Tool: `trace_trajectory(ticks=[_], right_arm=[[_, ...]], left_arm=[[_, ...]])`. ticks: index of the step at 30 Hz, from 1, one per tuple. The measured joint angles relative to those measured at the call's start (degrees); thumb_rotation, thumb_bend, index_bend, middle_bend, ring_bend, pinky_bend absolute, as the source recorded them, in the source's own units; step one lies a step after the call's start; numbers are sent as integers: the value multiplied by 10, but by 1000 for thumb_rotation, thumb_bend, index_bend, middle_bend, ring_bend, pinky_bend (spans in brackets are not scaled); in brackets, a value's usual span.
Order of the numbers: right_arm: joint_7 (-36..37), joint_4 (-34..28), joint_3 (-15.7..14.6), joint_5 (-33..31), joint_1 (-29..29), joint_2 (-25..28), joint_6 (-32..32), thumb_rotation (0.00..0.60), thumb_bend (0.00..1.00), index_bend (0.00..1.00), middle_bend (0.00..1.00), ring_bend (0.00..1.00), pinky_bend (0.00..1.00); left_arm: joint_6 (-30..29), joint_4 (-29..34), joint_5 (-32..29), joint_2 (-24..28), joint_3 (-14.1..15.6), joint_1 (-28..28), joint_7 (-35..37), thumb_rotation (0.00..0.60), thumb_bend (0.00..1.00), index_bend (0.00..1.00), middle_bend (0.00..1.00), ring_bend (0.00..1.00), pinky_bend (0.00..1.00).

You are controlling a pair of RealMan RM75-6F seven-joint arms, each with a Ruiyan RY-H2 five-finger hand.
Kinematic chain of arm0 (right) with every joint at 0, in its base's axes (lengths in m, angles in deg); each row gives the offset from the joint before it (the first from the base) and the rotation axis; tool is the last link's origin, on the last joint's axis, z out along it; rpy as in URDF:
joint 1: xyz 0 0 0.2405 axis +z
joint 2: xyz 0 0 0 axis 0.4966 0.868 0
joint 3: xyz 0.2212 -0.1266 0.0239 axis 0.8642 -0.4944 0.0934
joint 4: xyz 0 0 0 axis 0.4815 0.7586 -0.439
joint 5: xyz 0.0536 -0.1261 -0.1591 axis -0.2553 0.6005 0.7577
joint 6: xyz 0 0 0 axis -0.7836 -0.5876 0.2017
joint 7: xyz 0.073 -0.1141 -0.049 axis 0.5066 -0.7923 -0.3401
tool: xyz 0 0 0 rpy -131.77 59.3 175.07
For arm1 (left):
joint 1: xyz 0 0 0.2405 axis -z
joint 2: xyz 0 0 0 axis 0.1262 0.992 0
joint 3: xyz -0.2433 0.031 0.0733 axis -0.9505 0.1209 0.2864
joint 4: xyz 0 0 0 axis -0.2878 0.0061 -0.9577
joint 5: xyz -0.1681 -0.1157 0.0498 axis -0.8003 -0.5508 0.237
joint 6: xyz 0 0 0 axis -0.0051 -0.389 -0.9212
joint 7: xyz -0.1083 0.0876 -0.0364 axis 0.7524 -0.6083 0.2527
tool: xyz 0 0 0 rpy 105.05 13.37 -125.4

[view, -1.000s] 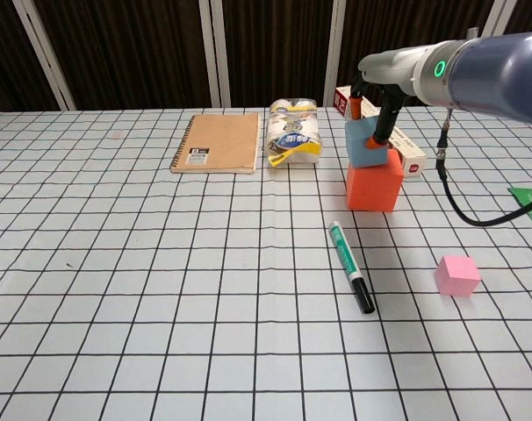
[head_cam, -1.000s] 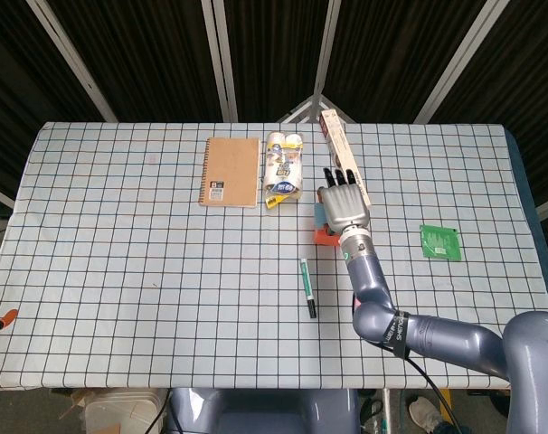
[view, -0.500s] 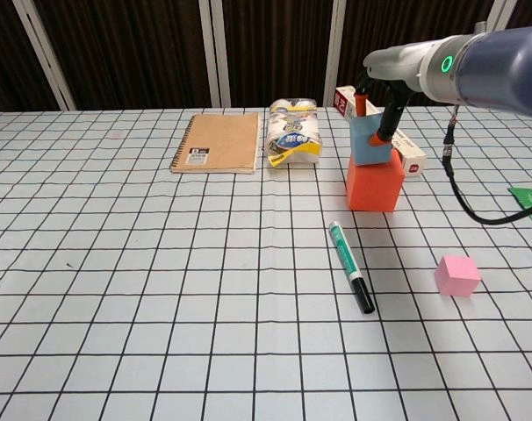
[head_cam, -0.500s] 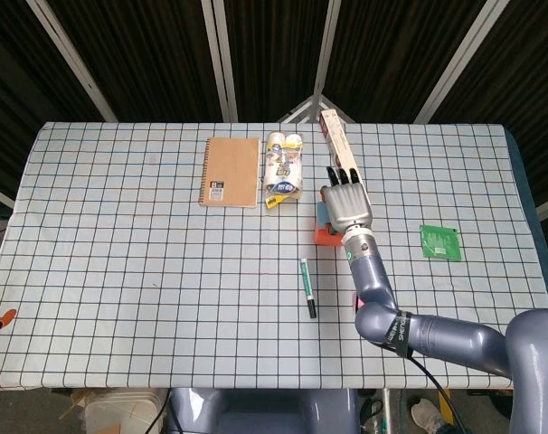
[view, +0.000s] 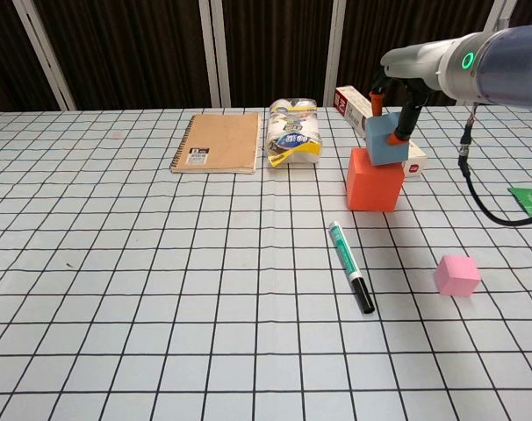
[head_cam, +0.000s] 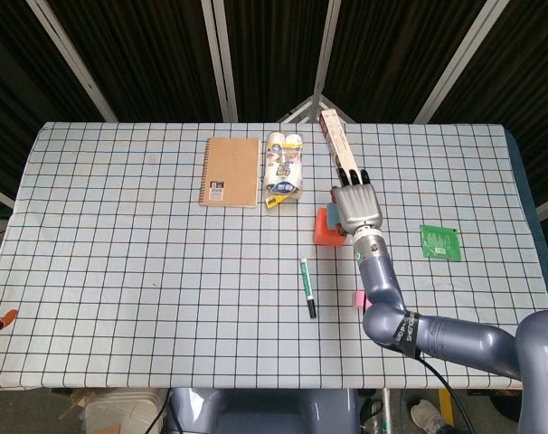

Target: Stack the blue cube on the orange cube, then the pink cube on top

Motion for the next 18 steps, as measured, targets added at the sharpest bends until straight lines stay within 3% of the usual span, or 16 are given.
trace_trajectory(ticks=[18], right_arm=[[0, -5, -6, -7, 11, -4, -9, 600, 392, 474, 0, 0, 0]], left_arm=[[0, 0, -1, 1, 0, 0, 4, 600, 129, 79, 0, 0, 0]])
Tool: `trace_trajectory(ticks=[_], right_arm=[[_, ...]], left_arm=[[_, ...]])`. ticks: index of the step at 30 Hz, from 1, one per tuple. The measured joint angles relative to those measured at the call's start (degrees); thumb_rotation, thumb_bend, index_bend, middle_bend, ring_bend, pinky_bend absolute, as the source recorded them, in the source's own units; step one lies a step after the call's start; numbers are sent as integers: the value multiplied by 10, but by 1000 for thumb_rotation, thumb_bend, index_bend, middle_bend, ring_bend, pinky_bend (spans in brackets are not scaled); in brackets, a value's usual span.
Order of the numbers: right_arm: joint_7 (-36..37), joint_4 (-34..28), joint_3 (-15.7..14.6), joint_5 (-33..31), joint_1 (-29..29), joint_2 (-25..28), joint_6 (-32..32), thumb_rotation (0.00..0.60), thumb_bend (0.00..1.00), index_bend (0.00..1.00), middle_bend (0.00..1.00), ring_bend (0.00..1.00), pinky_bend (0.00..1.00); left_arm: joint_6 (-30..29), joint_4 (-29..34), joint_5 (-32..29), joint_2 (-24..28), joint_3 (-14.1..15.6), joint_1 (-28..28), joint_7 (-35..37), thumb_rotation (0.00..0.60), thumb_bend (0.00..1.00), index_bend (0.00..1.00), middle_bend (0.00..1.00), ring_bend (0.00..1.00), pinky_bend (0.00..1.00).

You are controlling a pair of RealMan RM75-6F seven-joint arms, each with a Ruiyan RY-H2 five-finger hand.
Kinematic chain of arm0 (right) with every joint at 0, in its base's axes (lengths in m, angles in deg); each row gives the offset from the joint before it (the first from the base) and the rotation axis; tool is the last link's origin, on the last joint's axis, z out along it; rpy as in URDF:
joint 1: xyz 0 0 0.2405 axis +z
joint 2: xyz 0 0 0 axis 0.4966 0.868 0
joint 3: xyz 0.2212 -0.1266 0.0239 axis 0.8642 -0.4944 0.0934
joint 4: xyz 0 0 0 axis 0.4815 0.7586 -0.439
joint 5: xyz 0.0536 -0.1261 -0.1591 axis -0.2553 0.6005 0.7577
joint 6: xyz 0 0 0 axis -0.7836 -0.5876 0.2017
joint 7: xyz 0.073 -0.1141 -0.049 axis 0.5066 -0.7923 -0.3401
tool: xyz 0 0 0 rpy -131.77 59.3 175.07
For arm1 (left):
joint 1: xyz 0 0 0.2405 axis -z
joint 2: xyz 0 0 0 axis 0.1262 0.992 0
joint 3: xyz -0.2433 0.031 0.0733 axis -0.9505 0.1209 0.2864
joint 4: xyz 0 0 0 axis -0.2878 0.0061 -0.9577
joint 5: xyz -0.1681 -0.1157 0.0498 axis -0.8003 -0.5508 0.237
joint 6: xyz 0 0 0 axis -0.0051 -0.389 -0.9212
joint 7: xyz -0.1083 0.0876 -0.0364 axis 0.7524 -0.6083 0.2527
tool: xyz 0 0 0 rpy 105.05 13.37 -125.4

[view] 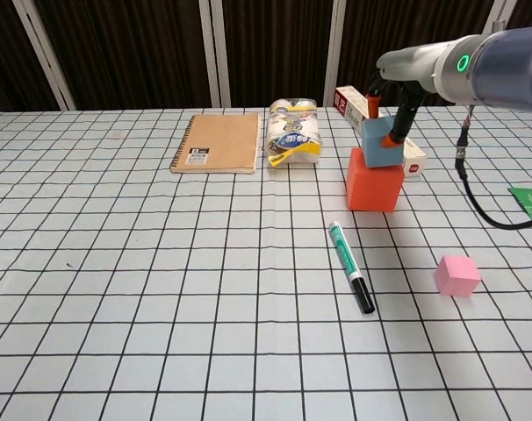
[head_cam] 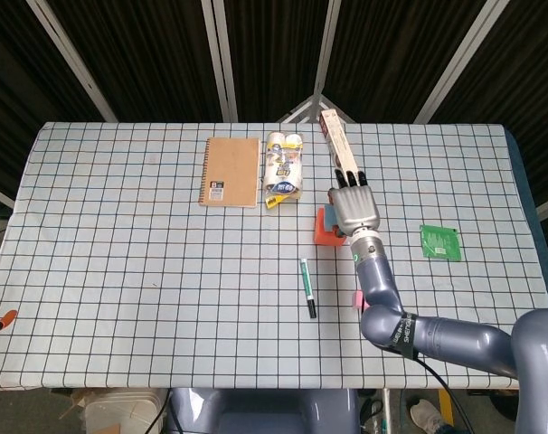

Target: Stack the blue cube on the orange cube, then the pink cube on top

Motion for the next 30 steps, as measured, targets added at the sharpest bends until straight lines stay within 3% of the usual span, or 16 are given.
trace_trajectory(ticks=[30], right_arm=[[-15, 7, 4, -25, 18, -14, -14, 600, 392, 474, 0, 0, 0]], left_arm=[[4, -1, -2, 5, 0, 0, 11, 600, 129, 79, 0, 0, 0]])
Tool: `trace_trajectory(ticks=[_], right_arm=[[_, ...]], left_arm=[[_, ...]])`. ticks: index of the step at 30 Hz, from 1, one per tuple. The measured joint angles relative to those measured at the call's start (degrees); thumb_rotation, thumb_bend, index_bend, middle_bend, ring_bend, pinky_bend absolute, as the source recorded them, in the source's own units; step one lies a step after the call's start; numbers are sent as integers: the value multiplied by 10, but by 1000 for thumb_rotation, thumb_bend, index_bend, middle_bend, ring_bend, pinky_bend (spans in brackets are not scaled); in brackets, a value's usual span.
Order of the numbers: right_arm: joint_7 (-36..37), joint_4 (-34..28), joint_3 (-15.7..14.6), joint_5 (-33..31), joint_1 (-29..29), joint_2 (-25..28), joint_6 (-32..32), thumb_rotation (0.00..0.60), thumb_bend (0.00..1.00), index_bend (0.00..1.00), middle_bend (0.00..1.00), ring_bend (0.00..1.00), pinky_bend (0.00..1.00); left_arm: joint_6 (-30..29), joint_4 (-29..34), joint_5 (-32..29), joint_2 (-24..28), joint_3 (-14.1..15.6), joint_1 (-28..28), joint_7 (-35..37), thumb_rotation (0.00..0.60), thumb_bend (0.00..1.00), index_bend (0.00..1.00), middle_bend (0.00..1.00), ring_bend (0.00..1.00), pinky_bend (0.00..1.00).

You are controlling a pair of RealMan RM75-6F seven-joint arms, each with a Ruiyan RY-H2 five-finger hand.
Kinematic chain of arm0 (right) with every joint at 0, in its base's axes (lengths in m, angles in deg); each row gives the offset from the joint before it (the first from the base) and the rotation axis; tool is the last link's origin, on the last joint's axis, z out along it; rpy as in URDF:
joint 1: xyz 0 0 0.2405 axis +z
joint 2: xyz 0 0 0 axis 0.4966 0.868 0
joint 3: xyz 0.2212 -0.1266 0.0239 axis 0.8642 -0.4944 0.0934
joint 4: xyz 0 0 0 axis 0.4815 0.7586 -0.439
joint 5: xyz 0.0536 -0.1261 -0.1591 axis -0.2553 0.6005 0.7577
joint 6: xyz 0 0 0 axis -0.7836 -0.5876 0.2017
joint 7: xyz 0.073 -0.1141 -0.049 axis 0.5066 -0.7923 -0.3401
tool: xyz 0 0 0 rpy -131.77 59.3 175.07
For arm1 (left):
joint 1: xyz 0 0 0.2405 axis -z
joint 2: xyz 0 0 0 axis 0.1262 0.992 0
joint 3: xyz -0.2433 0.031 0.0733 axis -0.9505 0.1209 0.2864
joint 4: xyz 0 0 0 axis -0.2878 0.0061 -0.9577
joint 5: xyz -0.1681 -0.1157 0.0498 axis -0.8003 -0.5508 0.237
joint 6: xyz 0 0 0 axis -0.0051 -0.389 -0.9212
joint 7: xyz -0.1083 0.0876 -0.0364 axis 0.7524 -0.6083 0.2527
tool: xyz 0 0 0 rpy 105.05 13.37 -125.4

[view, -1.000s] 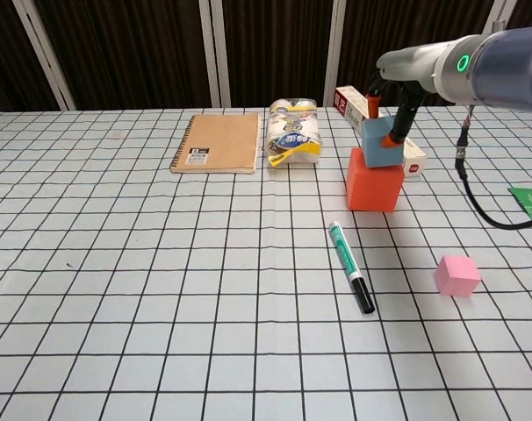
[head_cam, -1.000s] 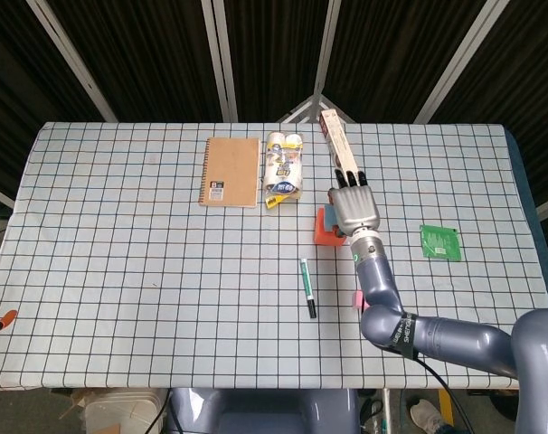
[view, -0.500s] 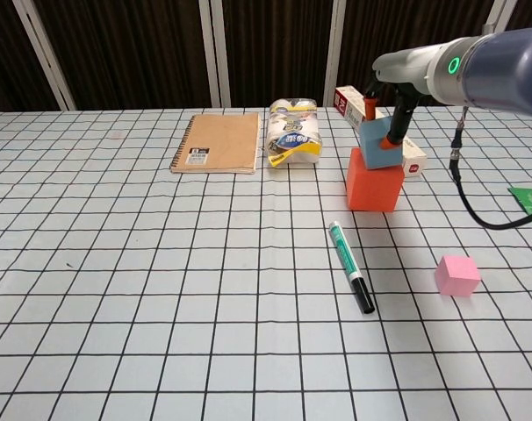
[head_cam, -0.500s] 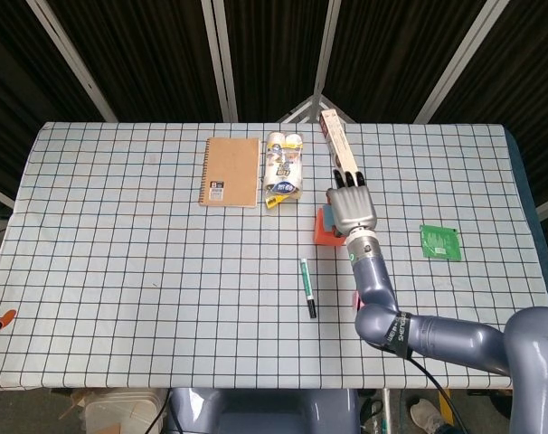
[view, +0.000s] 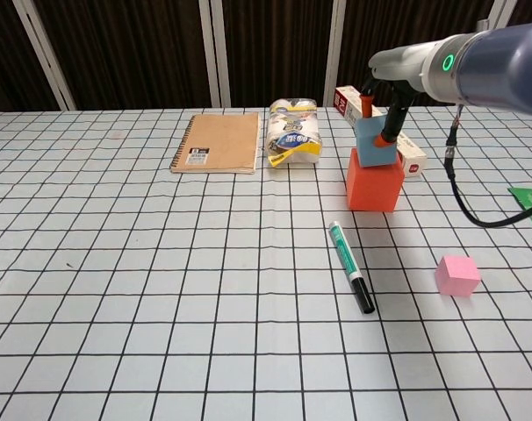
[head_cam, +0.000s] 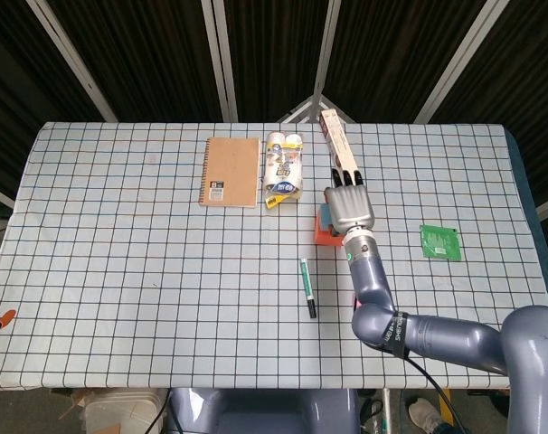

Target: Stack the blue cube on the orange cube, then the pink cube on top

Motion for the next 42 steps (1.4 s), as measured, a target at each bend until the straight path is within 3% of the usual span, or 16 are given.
trace_trajectory(ticks=[29, 36, 42], right_arm=[[-2, 7, -3, -6, 1, -6, 5, 600, 392, 474, 0, 0, 0], [1, 6, -4, -5, -1, -2, 11, 600, 395, 340, 0, 0, 0], [5, 6, -5, -2, -2, -1, 13, 600, 356, 112, 0, 0, 0]], left_arm=[[-1, 0, -1, 1, 1, -1, 0, 600, 129, 79, 0, 0, 0], [-1, 0, -1, 1, 1, -1, 0, 600, 129, 79, 0, 0, 0], [-1, 0, 0, 0, 1, -1, -1, 600, 129, 79, 0, 0, 0]])
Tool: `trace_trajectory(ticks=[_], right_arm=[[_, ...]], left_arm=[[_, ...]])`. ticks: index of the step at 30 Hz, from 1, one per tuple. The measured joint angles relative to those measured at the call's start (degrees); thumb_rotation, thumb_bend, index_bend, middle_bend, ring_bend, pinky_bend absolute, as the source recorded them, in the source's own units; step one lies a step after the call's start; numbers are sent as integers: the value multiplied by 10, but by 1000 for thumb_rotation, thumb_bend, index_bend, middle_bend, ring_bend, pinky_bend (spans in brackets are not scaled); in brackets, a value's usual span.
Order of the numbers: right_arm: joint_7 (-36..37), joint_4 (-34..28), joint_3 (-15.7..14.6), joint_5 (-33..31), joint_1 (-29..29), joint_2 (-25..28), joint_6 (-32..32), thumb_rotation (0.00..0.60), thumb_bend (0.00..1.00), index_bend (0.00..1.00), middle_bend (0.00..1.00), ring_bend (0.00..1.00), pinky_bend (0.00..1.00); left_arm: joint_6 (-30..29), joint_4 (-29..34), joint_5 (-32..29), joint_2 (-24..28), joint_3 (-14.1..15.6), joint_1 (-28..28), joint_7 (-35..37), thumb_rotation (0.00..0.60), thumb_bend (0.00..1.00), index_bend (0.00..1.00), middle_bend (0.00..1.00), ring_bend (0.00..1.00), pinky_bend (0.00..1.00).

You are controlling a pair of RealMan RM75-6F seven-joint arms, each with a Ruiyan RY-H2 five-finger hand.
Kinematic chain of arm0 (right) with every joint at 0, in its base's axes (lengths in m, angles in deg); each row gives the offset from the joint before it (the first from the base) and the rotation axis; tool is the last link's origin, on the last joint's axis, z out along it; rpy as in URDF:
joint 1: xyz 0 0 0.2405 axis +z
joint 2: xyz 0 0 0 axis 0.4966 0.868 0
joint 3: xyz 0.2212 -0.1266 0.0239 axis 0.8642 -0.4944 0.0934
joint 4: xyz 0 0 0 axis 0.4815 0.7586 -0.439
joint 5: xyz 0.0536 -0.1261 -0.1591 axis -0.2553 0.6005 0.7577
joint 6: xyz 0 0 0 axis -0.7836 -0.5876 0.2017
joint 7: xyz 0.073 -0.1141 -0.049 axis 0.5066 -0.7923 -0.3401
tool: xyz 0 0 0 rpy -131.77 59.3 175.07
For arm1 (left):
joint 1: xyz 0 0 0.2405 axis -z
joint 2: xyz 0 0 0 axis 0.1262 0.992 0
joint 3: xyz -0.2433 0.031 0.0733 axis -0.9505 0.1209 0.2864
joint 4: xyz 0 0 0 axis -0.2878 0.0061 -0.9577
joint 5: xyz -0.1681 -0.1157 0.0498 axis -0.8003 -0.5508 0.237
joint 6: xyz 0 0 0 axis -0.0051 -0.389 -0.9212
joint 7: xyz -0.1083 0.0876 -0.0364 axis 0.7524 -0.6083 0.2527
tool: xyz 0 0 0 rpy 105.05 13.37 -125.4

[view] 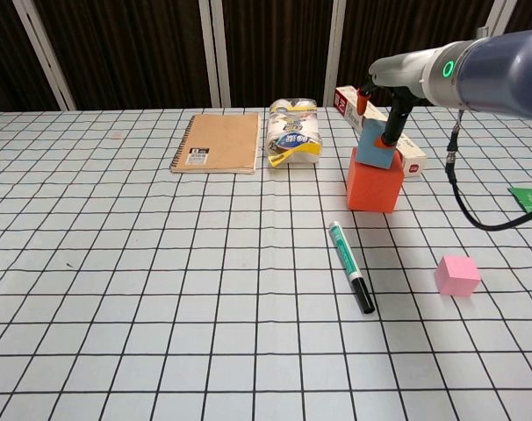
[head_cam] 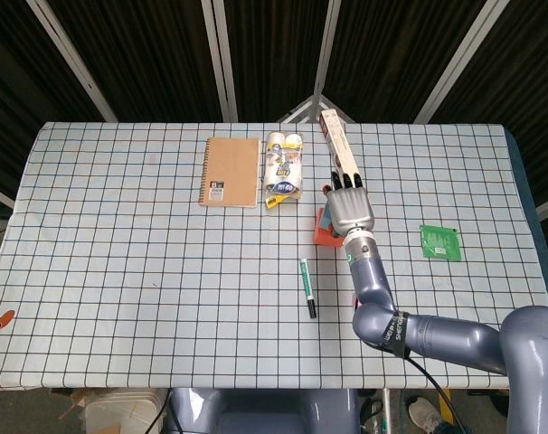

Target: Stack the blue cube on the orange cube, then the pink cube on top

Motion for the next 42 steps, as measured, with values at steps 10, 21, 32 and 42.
trace_trajectory(ticks=[10, 21, 32, 42], right_arm=[[2, -9, -4, 3, -2, 6, 3, 600, 350, 66, 0, 0, 0], [-1, -33, -11, 4, -3, 19, 1, 600, 313, 41, 0, 0, 0], [25, -134, -29, 62, -40, 79, -40, 600, 288, 0, 0, 0, 0], [116, -233, -99, 229, -156, 173, -101, 600, 288, 0, 0, 0, 0]], left_arm=[[0, 0, -1, 1, 0, 0, 1, 600, 129, 79, 0, 0, 0], [-2, 0, 0, 1, 0, -2, 3, 600, 129, 79, 0, 0, 0], [3, 1, 5, 0, 3, 2, -1, 600, 129, 79, 0, 0, 0], [-2, 4, 14, -1, 6, 0, -3, 600, 128, 79, 0, 0, 0]])
